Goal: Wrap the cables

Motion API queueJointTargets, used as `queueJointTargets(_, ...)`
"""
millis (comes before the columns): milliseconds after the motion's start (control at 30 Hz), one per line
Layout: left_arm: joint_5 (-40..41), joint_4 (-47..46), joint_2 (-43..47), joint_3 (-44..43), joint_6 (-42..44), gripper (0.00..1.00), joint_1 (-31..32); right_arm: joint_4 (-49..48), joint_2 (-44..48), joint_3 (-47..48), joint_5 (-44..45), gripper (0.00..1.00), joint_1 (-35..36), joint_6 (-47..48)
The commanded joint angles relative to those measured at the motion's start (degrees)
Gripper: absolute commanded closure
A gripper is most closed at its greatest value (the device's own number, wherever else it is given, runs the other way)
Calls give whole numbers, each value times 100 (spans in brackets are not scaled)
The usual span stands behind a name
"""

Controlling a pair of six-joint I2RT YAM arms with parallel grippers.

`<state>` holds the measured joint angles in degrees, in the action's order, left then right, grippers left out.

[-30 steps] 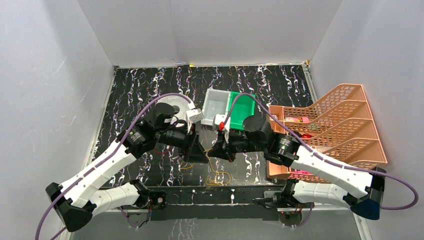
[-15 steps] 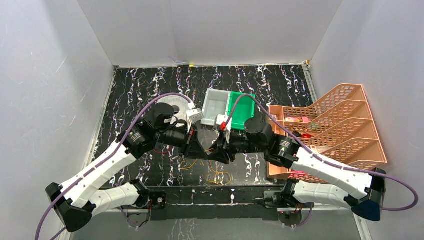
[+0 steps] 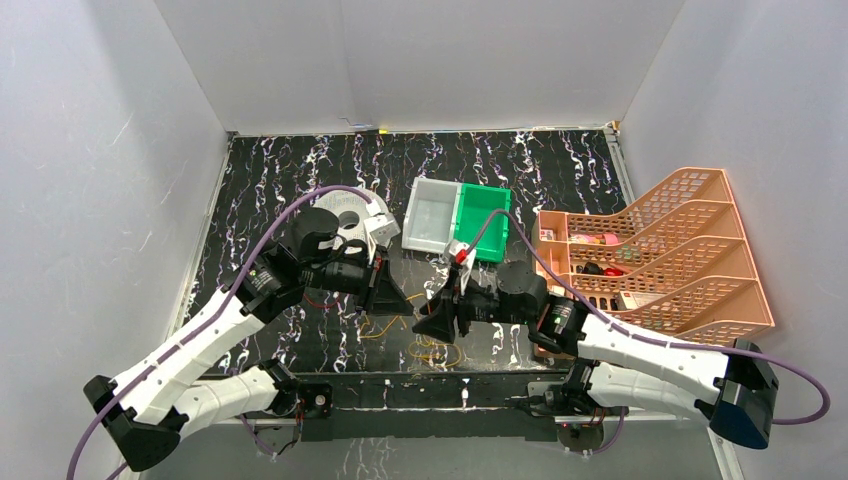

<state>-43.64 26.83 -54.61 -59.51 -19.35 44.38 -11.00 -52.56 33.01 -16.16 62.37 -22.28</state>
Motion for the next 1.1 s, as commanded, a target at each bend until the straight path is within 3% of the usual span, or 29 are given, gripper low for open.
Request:
queueJointTargets(0, 74, -81, 239, -70, -86, 100, 18, -1197, 193, -127, 179, 55, 12, -583)
queueJointTargets(133, 171, -77, 367, -94, -120, 100, 17, -1074, 265, -131, 372, 87, 12, -632)
queueJointTargets(233, 257, -29, 516, -145, -115, 100, 18, -696, 484, -40, 620, 100, 12, -465)
queueJointTargets(567, 216, 197, 953, -235, 46, 100, 18, 1996, 835, 1675, 873, 100, 12, 1096)
queueJointTargets(900, -180, 540, 936, -85, 336, 100, 13, 4293, -28, 3941, -487, 100, 12, 2131)
queueJointTargets(1067, -223, 530, 904, 25, 397, 100, 11, 4984, -395, 4773, -449, 100, 12, 2420)
